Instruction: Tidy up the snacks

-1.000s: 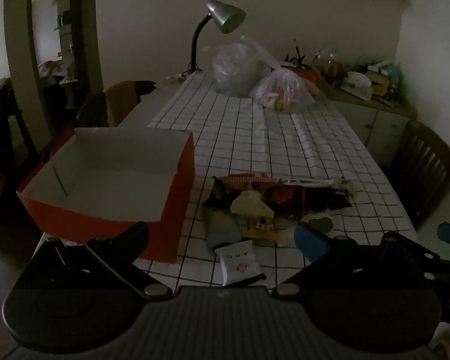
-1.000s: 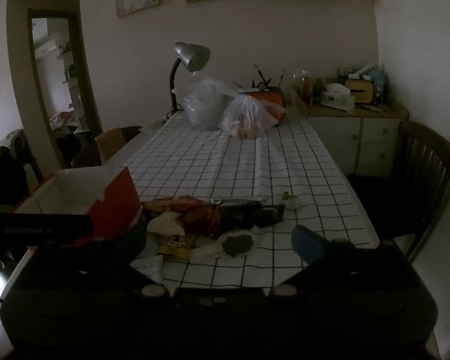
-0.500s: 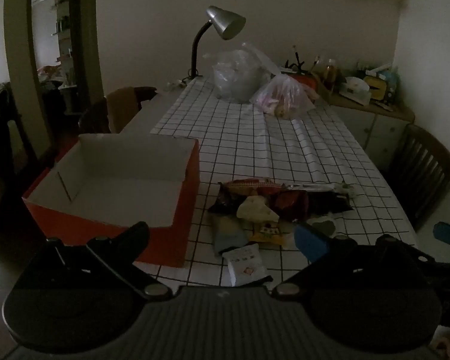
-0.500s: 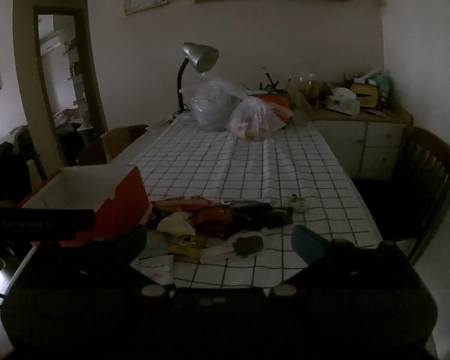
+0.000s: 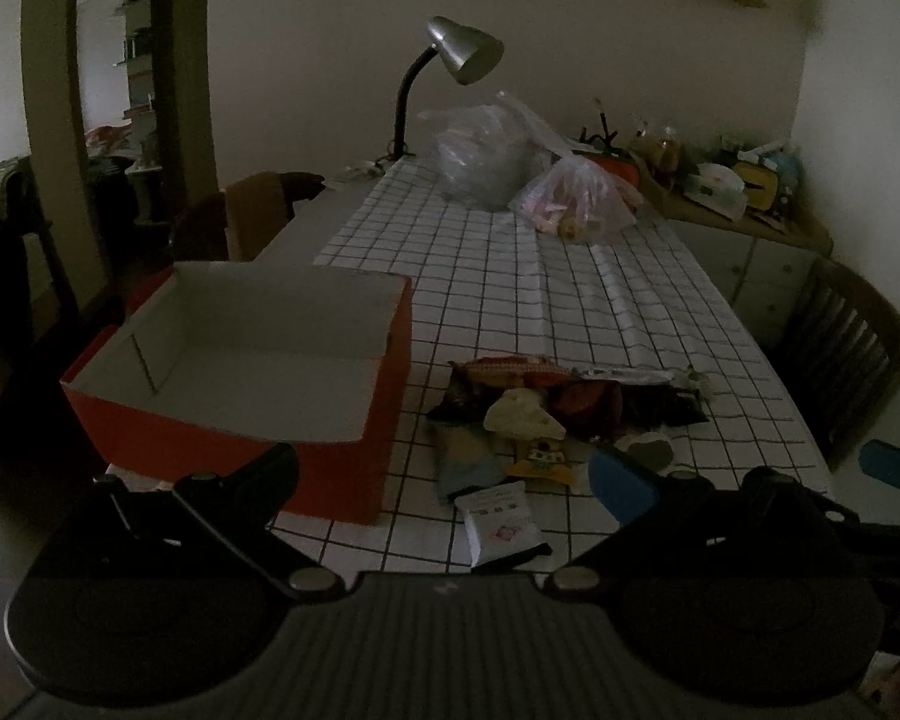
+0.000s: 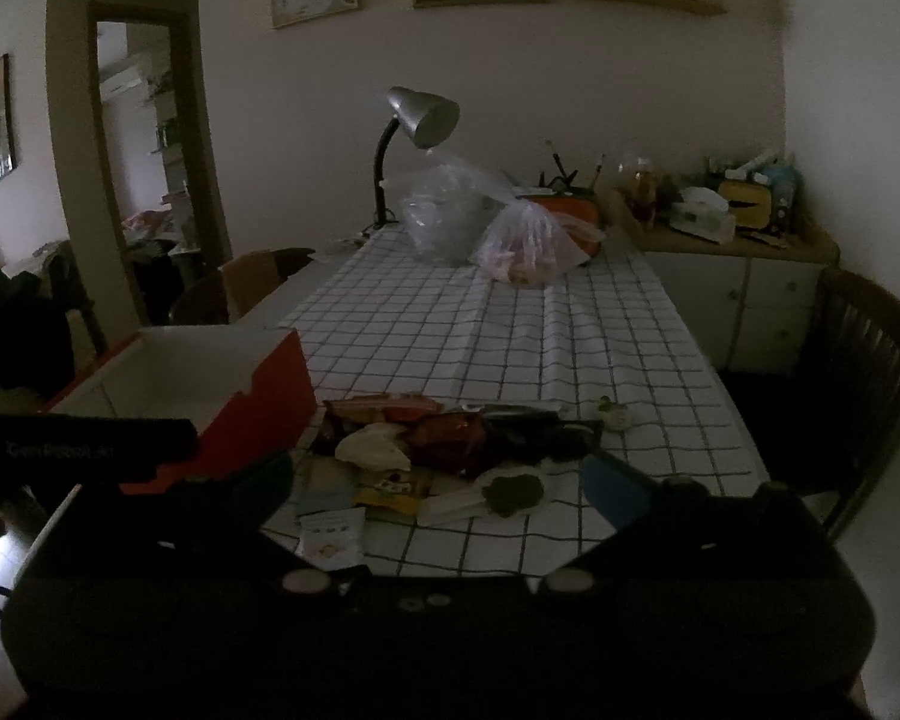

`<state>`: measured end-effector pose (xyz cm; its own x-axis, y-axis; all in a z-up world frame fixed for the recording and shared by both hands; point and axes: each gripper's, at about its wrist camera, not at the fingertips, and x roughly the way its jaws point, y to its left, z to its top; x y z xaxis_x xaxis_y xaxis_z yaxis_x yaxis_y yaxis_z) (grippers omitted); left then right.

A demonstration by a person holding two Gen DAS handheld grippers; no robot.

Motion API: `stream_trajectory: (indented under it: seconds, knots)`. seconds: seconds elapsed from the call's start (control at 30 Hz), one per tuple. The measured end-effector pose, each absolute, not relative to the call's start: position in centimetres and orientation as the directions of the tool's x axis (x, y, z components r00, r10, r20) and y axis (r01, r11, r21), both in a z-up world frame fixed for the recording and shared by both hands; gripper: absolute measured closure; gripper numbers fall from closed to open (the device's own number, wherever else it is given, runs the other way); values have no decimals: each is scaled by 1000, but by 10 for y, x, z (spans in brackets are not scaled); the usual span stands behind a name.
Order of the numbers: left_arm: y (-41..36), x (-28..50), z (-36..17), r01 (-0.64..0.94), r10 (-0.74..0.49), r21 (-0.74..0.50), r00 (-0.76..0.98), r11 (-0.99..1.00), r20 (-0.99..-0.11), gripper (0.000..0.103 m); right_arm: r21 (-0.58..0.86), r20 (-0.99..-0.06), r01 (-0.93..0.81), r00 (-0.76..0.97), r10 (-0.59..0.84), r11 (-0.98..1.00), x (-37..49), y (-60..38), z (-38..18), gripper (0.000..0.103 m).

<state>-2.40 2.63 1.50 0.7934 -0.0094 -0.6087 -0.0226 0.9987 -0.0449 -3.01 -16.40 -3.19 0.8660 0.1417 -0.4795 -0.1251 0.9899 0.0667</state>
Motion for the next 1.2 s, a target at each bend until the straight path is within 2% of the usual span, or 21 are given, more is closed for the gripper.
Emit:
stream_trajectory:
  seconds: [1.2]
  knots:
    - [32, -32, 22, 0, -36, -63, 822, 998, -568, 0, 52, -462, -66, 883, 83, 996, -29, -159, -24, 1]
